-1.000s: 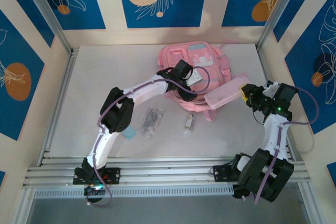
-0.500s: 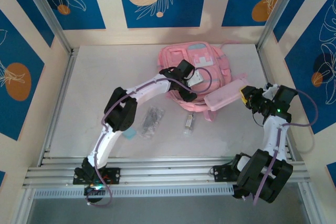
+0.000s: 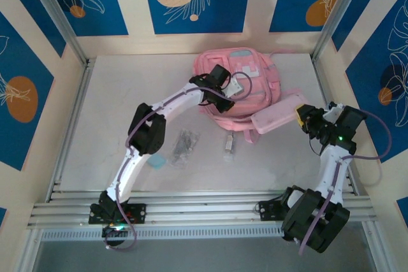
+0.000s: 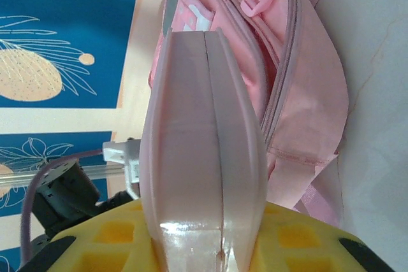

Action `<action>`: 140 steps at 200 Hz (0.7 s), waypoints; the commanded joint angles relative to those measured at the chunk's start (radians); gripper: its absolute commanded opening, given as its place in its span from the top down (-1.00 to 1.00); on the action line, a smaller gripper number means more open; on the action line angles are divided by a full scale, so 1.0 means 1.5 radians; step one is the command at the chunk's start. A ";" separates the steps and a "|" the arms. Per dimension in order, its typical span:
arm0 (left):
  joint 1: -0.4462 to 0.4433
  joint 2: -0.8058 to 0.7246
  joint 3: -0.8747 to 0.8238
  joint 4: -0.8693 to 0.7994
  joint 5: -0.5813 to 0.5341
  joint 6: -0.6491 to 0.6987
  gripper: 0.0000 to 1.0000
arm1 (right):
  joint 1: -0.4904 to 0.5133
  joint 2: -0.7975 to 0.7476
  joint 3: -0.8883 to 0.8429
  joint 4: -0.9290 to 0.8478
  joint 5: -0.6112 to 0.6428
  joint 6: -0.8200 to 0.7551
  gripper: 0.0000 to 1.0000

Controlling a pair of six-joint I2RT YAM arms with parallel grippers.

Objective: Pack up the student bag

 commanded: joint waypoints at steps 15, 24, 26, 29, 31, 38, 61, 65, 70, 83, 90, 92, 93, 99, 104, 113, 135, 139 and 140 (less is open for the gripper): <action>0.044 -0.099 0.021 0.008 0.140 -0.202 1.00 | 0.002 -0.013 0.037 -0.016 -0.037 0.003 0.50; 0.054 -0.104 0.027 0.029 0.168 -0.251 1.00 | 0.013 -0.011 0.039 -0.017 -0.041 0.000 0.50; 0.057 -0.104 0.029 0.034 0.174 -0.263 1.00 | 0.016 -0.011 0.040 -0.017 -0.040 0.000 0.50; 0.062 -0.104 0.031 0.041 0.181 -0.279 1.00 | 0.021 -0.010 0.041 -0.017 -0.039 -0.001 0.50; 0.064 -0.105 0.033 0.047 0.190 -0.289 1.00 | 0.025 -0.010 0.042 -0.016 -0.039 0.000 0.50; 0.072 -0.104 0.040 0.065 0.212 -0.322 1.00 | 0.041 -0.006 0.042 -0.012 -0.032 -0.001 0.50; 0.082 -0.107 0.060 0.098 0.245 -0.379 1.00 | 0.115 0.024 0.042 0.042 0.005 0.022 0.50; 0.082 -0.107 0.063 0.101 0.250 -0.383 1.00 | 0.131 0.032 0.042 0.060 0.010 0.031 0.49; 0.082 -0.109 0.064 0.108 0.259 -0.391 1.00 | 0.149 0.044 0.040 0.085 0.018 0.045 0.50; 0.081 -0.115 0.064 0.122 0.277 -0.411 1.00 | 0.195 0.075 0.041 0.159 0.046 0.085 0.50; 0.081 -0.118 0.064 0.128 0.285 -0.418 1.00 | 0.219 0.092 0.042 0.198 0.066 0.102 0.51; 0.081 -0.118 0.064 0.129 0.287 -0.420 1.00 | 0.226 0.098 0.043 0.208 0.073 0.107 0.51; 0.081 -0.118 0.064 0.130 0.288 -0.421 1.00 | 0.229 0.101 0.043 0.214 0.077 0.109 0.51; 0.081 -0.121 0.064 0.132 0.291 -0.426 1.00 | 0.248 0.116 0.047 0.245 0.101 0.120 0.52; 0.081 -0.123 0.063 0.134 0.293 -0.430 1.00 | 0.265 0.132 0.050 0.266 0.122 0.130 0.52; 0.081 -0.127 0.063 0.141 0.299 -0.437 1.00 | 0.288 0.161 0.055 0.310 0.151 0.153 0.53; 0.082 -0.139 0.065 0.154 0.299 -0.444 1.00 | 0.327 0.239 0.066 0.408 0.224 0.226 0.54; 0.082 -0.141 0.065 0.156 0.297 -0.444 1.00 | 0.332 0.253 0.067 0.425 0.236 0.240 0.54; 0.082 -0.142 0.065 0.157 0.297 -0.443 1.00 | 0.333 0.255 0.068 0.430 0.238 0.244 0.53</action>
